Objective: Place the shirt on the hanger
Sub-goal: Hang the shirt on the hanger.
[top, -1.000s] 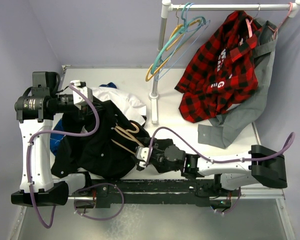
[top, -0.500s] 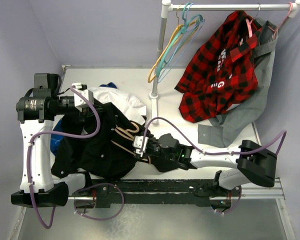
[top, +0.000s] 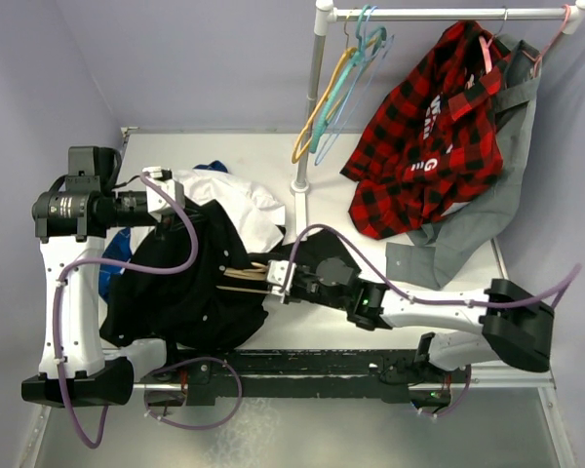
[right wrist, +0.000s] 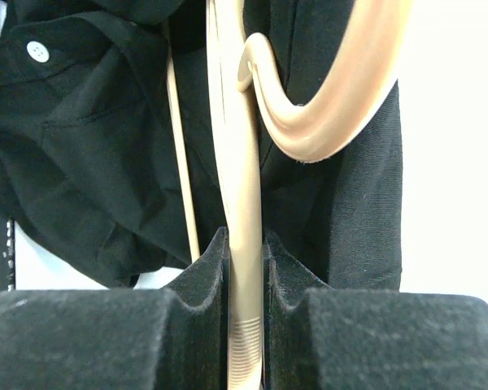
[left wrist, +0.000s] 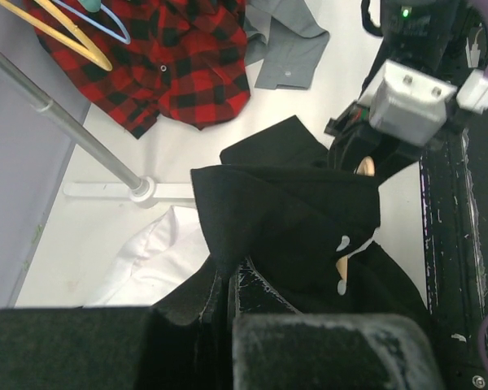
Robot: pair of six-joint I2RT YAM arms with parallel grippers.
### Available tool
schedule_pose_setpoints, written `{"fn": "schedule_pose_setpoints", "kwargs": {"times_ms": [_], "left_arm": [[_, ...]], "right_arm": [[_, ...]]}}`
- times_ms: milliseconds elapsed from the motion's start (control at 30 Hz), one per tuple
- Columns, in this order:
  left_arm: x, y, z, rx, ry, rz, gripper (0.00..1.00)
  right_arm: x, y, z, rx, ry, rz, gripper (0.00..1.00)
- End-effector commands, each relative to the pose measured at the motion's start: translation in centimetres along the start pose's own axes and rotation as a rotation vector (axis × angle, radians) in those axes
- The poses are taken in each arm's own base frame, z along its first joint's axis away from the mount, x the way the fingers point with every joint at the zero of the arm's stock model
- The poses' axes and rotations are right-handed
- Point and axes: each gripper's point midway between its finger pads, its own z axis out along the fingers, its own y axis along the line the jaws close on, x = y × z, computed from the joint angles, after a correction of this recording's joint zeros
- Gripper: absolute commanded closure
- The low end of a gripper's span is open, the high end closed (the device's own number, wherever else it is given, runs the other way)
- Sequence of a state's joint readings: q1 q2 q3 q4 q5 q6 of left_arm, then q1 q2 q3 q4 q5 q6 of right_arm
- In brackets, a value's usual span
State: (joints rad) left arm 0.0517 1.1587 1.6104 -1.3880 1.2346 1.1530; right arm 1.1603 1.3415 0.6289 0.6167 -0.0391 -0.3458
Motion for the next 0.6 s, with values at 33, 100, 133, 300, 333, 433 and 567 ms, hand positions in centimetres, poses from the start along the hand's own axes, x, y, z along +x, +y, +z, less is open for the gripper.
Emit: {"fn": "schedule_pose_setpoints", "kwargs": {"times_ms": [33,100,133,300,333,433,567], "left_arm": [[-0.5,-0.5,0.0,0.013,-0.023,0.059,1.00],[-0.3,-0.7,0.0,0.016,-0.014,0.063,1.00],[-0.2,-0.9,-0.1,0.017,-0.009,0.068,1.00],[0.1,-1.9,-0.3,0.025,0.013,0.098,1.00],[0.2,-2.2,-0.4,0.026,0.017,0.102,1.00],[0.6,-2.6,-0.5,0.032,0.037,0.110,1.00],[1.3,-2.9,-0.6,0.037,0.063,0.110,1.00]], "right_arm": [[-2.2,-0.7,-2.3,0.041,-0.063,0.077,1.00],[-1.4,-0.7,-2.9,0.054,-0.038,0.096,1.00],[-1.0,-0.7,-3.2,0.062,-0.022,0.104,1.00],[0.1,-1.7,-4.3,0.118,0.027,0.180,1.00],[0.4,-1.9,-4.4,0.141,0.040,0.195,1.00],[1.7,-2.6,-4.8,0.199,0.089,0.253,1.00],[2.1,-2.5,-5.2,0.216,0.098,0.309,1.00]]}}
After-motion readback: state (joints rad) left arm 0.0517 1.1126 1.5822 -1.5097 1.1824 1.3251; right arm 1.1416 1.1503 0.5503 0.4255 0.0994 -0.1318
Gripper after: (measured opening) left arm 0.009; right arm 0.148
